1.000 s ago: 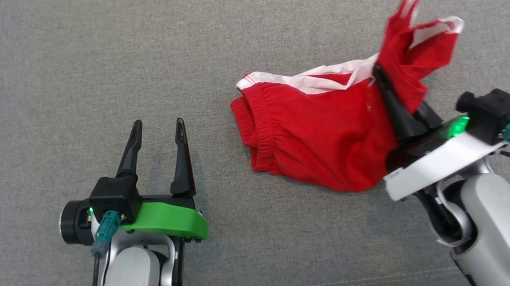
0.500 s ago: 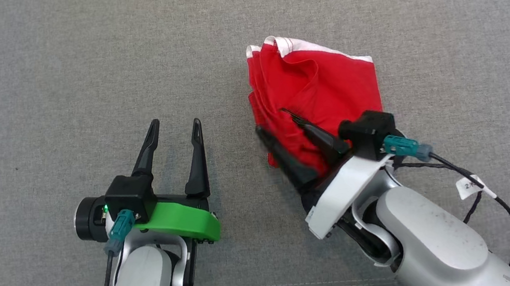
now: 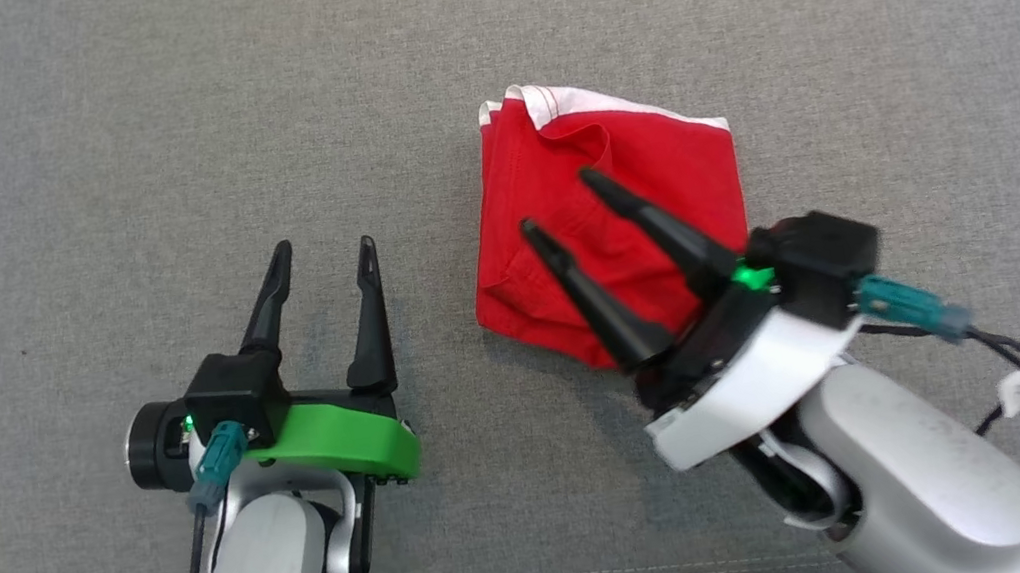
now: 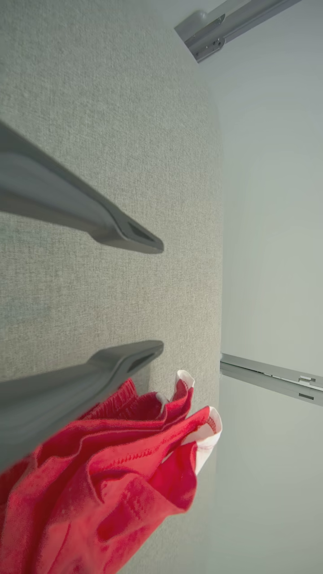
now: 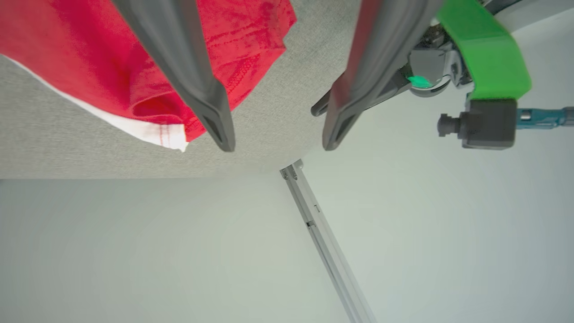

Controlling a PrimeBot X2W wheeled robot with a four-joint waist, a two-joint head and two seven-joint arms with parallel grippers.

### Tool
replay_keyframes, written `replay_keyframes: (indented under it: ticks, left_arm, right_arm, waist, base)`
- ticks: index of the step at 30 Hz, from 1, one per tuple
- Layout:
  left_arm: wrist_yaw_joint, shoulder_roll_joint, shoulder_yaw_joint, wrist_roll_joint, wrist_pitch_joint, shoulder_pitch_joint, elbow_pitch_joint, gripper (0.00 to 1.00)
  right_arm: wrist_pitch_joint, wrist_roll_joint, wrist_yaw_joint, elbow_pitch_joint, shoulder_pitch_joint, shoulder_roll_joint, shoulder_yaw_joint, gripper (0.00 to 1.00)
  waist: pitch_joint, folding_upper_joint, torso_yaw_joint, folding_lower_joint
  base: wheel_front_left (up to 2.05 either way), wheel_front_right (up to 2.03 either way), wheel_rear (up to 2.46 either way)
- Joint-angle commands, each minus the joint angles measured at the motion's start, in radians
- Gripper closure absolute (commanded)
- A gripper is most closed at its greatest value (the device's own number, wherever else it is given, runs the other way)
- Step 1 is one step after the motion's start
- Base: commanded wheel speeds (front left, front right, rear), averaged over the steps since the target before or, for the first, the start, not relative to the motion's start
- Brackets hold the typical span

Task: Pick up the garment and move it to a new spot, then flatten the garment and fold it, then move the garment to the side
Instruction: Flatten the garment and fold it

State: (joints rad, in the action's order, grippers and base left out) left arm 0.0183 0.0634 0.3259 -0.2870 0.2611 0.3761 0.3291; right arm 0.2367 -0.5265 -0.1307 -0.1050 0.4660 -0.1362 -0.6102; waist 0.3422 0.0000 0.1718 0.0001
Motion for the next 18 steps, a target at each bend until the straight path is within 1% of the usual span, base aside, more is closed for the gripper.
replay_keyframes:
  ticks: [1,3,5,7,9,13,18]
  left_arm:
    - [0.011,0.012,-0.013,0.013,0.003,-0.010,-0.007,0.00]
    - [0.021,0.017,-0.026,0.017,0.003,-0.019,-0.019,0.00]
    - [0.027,0.026,-0.039,0.021,0.003,-0.026,-0.030,0.00]
    - [0.032,0.035,-0.054,0.025,0.003,-0.032,-0.048,0.00]
    - [0.037,0.041,-0.062,0.030,0.003,-0.043,-0.061,0.00]
    - [0.047,0.056,-0.070,0.052,0.003,-0.065,-0.097,0.00]
    - [0.056,0.071,-0.054,0.079,0.003,-0.117,-0.116,0.00]
  right_arm:
    - [0.012,0.022,0.000,0.033,-0.043,-0.016,0.055,0.00]
    - [0.018,0.052,0.000,0.079,-0.086,-0.024,0.148,0.00]
    - [0.021,0.085,0.000,0.115,-0.131,-0.019,0.241,0.00]
    - [0.023,0.113,0.000,0.136,-0.172,-0.013,0.332,0.00]
    - [0.023,0.145,0.000,0.146,-0.203,-0.007,0.401,0.00]
    - [0.009,0.202,0.000,0.129,-0.258,-0.001,0.500,0.00]
    - [0.000,0.251,0.000,0.072,-0.319,0.003,0.562,0.00]
  waist:
    - [-0.012,0.0000,-0.013,-0.0001]
    - [-0.019,0.0000,-0.023,-0.0001]
    - [-0.026,0.0000,-0.033,-0.0001]
    - [-0.033,0.0000,-0.041,-0.0001]
    - [-0.041,0.0000,-0.047,-0.0001]
    - [-0.058,0.0000,-0.057,-0.0001]
    - [-0.089,0.0000,-0.060,-0.0001]
  base:
    - [0.00,0.00,0.00]
    - [0.00,0.00,0.00]
    - [0.00,0.00,0.00]
    - [0.00,0.00,0.00]
    - [0.00,0.00,0.00]
    - [0.00,0.00,0.00]
    - [0.00,0.00,0.00]
